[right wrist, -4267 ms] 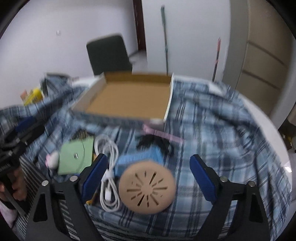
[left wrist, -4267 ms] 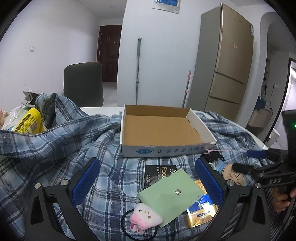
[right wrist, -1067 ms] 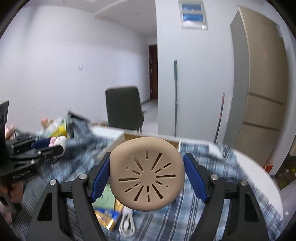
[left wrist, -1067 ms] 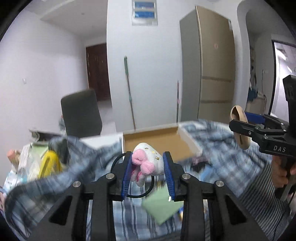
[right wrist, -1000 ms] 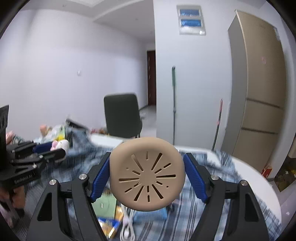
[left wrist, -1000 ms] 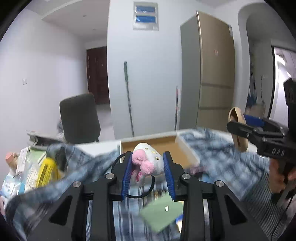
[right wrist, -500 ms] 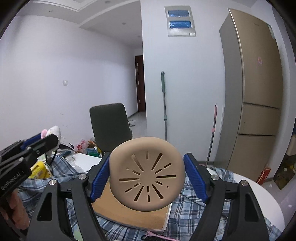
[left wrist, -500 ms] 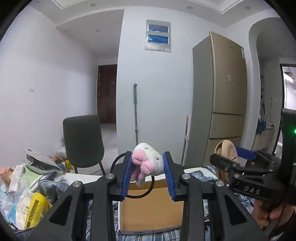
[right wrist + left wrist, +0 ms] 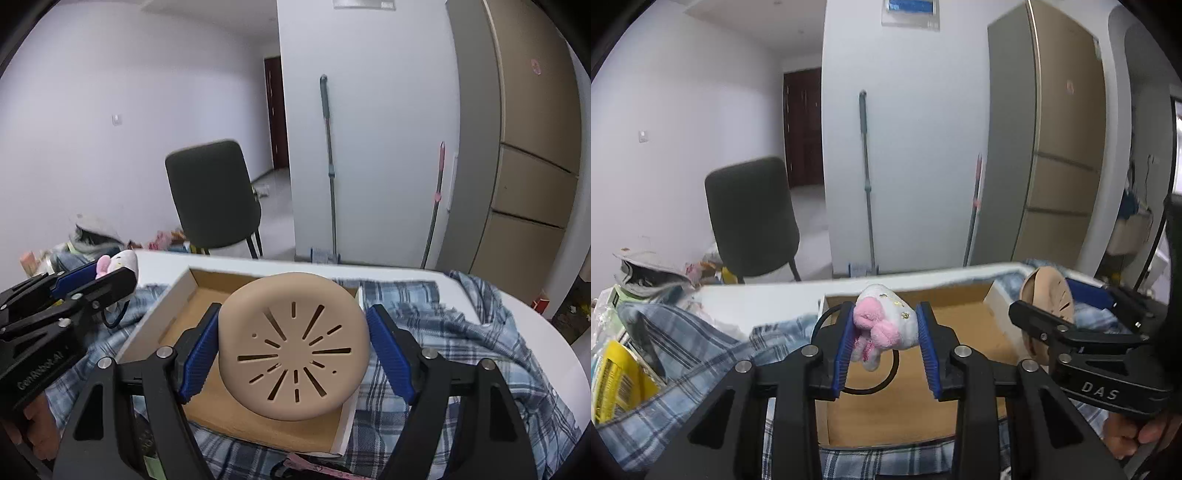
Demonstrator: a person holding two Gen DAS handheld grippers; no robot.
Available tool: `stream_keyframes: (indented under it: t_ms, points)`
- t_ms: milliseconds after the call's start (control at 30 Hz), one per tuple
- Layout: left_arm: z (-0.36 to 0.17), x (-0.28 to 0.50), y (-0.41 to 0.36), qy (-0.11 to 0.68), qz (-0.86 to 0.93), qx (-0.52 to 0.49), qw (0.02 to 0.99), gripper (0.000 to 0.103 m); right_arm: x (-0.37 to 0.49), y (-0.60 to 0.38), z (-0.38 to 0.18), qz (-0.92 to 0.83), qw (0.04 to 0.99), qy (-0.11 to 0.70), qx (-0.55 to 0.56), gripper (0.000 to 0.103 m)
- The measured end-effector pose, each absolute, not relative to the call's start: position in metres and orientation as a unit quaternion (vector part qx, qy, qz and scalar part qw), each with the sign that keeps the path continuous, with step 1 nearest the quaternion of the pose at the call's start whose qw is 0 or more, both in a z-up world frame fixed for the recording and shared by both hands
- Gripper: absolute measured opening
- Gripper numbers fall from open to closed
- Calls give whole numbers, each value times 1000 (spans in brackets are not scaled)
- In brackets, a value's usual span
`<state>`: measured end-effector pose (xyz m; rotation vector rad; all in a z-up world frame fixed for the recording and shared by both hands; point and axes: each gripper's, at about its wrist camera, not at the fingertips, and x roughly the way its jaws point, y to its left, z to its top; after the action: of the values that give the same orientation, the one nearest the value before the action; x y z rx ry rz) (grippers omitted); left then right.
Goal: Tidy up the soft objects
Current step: 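Carry the bunny and disc into the cardboard box and open both tools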
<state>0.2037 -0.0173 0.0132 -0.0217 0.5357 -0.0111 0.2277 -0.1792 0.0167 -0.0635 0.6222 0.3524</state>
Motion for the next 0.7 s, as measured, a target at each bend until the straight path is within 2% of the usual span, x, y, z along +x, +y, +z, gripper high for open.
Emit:
stream_keyframes:
  t_ms: [367, 400, 433, 533, 700]
  points:
    - [-31, 221, -22, 333, -9, -1, 943, 36, 247, -166, -25, 187, 905, 379, -48, 77]
    - [-32, 221, -22, 336, -8, -1, 942, 46, 247, -165, -27, 189, 903, 384, -48, 77]
    - [-34, 221, -22, 340, -5, -1, 940, 60, 248, -165, -29, 189, 901, 387, -50, 77]
    - [-35, 220, -17, 336, 12, -4, 942, 78, 250, -163, -33, 188, 898, 395, -51, 80]
    - [-31, 218, -8, 327, 14, -27, 944, 78, 251, -169, -34, 184, 898, 396, -43, 80]
